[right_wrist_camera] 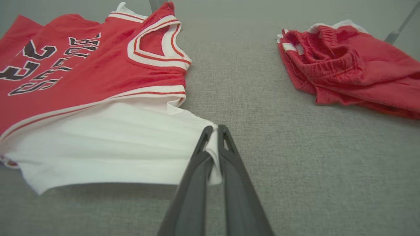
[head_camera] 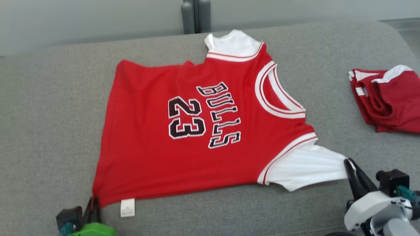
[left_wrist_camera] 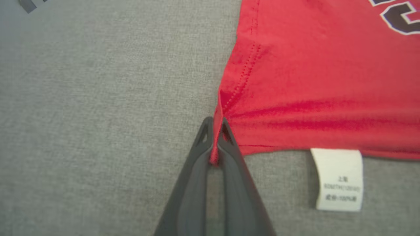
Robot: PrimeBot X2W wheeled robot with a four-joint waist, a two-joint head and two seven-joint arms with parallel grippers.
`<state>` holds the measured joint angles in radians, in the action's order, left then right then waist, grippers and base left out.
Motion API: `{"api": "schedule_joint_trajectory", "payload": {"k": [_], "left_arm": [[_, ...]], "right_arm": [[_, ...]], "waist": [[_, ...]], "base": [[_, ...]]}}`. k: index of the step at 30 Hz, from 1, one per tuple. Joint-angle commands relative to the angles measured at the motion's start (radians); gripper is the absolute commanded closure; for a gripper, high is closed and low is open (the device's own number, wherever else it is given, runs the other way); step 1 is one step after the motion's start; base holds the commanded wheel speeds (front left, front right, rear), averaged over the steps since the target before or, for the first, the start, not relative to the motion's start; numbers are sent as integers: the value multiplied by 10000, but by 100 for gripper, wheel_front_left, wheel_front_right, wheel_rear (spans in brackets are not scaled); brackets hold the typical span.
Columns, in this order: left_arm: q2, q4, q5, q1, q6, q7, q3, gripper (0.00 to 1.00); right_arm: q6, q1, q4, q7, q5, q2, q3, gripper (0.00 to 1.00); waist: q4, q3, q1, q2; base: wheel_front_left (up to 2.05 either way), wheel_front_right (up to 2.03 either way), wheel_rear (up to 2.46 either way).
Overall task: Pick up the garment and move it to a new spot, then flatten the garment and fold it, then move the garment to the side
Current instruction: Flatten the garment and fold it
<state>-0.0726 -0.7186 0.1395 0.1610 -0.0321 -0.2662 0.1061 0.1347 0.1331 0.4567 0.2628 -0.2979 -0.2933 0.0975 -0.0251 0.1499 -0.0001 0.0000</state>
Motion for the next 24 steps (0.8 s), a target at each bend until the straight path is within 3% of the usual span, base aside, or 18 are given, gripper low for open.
{"api": "schedule_joint_trajectory", "payload": {"k": [1, 13, 24], "left_arm": [[-84, -114, -106, -586, -36, 46, 59, 100], [72, 240, -268, -1814, -191, 33, 350, 100], [162, 1547, -318, -1176, -547, 31, 47, 100]], "right_arm": [[-74, -415, 125, 25, -20, -124, -51, 100], [-64, -1942, 156, 25, -27, -356, 135, 100], [-60, -1005, -517, 25, -30, -140, 295, 100]], "waist": [[-309, -1135, 1, 0], [-85, -1681, 1, 0], [72, -1206, 1, 0]], "base": [[0, 0, 0], [0, 0, 0], [0, 0, 0]]}}
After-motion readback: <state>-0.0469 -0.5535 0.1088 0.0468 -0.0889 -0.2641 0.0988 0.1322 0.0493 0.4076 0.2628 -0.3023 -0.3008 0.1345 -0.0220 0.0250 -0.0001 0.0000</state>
